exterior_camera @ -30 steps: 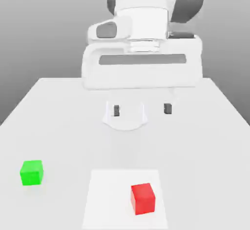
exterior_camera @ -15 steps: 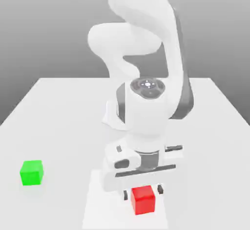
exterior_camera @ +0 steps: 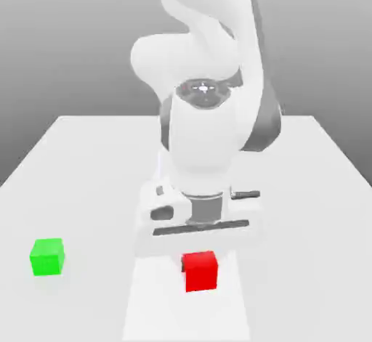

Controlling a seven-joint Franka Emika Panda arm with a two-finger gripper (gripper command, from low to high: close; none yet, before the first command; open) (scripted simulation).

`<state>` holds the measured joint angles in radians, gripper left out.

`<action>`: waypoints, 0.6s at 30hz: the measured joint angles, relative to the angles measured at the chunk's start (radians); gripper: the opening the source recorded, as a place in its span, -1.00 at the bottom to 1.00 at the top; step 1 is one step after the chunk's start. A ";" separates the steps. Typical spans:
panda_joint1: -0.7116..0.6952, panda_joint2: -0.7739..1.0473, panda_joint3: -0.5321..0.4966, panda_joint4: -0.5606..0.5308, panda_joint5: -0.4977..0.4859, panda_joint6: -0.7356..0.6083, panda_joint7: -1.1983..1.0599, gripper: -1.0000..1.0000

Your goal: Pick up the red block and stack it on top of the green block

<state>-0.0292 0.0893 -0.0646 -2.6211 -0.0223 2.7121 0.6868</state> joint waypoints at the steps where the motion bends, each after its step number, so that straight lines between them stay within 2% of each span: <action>1: -0.032 -0.009 -0.020 -0.003 -0.003 -0.006 0.002 -1.00; 13: -0.409 -0.098 -0.193 -0.032 0.012 -0.066 -0.014 -1.00; 15: -0.496 -0.065 -0.168 -0.030 0.037 -0.035 -0.033 -1.00; 18: -0.461 0.014 -0.128 -0.026 0.081 0.039 -0.065 -1.00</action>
<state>-0.4907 0.1036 -0.1930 -2.6475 0.0589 2.7512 0.6223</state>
